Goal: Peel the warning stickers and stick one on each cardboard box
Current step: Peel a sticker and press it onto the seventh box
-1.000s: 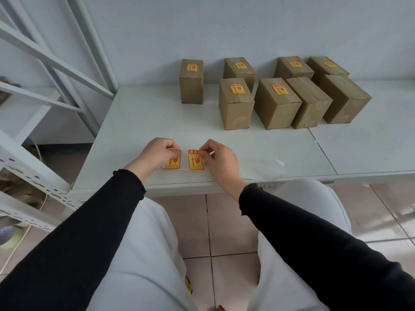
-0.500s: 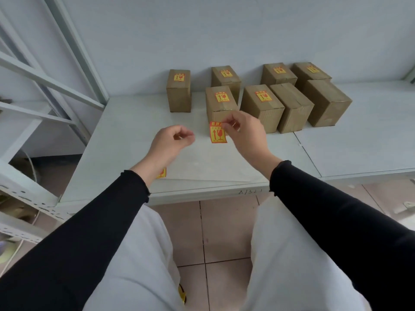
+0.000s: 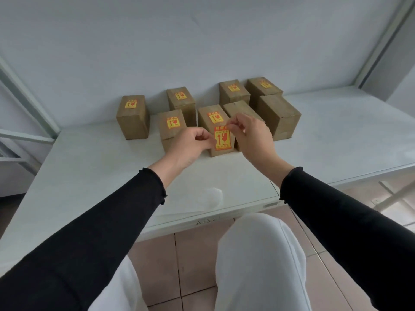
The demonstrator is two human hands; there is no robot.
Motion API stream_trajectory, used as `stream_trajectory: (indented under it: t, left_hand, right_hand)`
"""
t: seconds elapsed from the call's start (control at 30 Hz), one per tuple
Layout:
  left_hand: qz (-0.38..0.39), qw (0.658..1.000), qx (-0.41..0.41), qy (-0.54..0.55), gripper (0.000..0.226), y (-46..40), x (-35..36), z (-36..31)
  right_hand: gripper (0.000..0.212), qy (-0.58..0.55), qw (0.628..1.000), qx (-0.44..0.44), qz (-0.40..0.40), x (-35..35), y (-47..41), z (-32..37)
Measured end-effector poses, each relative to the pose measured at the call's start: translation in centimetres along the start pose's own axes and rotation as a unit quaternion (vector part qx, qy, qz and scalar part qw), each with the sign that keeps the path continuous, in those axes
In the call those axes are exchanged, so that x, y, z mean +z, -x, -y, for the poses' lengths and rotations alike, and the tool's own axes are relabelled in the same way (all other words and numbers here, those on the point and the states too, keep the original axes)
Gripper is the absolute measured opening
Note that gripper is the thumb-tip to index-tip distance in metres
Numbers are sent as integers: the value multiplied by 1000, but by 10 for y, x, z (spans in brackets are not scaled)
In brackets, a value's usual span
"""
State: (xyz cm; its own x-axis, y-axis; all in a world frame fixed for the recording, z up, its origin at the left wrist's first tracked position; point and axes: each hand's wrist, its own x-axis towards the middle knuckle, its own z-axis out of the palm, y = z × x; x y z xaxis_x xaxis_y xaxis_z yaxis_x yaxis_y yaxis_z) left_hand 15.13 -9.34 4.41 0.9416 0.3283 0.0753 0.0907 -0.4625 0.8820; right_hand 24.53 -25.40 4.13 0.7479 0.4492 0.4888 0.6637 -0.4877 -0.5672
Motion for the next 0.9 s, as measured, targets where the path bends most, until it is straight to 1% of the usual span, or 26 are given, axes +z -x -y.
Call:
stream_trajectory:
  t: [0.13, 0.3, 0.47, 0.63, 0.7, 0.77, 0.9]
  left_hand:
    - [7, 1000, -8, -15, 10, -36, 27, -17]
    - [-1, 999, -32, 0, 12, -97, 50, -37]
    - [-20, 998, -51, -27, 11, -144, 66, -34]
    - [-21, 996, -63, -51, 10, -164, 74, -18]
    - [-22, 995, -64, -68, 10, -167, 75, -13]
    - [-20, 994, -67, -88, 6, -169, 76, -10]
    - [-35, 986, -63, -149, 13, -173, 79, -5]
  right_hand:
    - [14, 2, 1000, 9, 8, -10, -25, -33]
    - [7, 19, 999, 16, 34, -20, -76, -71]
    - [9, 24, 996, 70, 46, -11, -117, -98]
    - [12, 43, 993, 82, 77, 2, -129, -109]
    - [13, 53, 992, 83, 80, 6, -130, -113]
    - [13, 56, 992, 81, 77, 9, -130, -116]
    - [12, 57, 993, 76, 68, 15, -130, -122]
